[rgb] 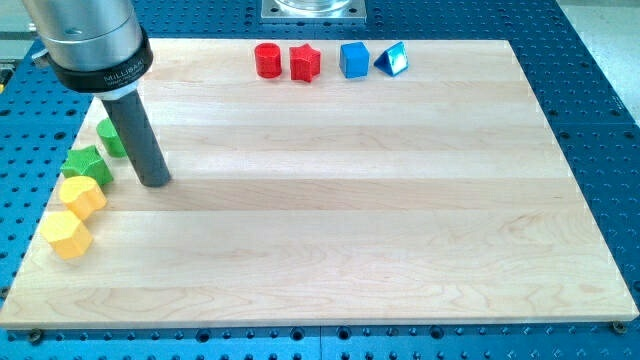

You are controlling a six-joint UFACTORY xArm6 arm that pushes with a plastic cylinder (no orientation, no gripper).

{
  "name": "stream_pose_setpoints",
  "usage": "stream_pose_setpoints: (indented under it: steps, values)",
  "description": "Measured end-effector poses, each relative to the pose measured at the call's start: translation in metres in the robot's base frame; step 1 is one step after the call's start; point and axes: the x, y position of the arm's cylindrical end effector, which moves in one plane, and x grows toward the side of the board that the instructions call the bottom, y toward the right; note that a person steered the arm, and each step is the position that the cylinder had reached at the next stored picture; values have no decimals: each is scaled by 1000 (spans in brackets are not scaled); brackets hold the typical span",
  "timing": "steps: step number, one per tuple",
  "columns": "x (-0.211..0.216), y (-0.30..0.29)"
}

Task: Place arm at the center of the board

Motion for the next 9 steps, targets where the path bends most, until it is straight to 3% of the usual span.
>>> stream_pose_setpoints:
  steps: [5, 9]
  values:
    - [-55, -11]
    - [-56, 11]
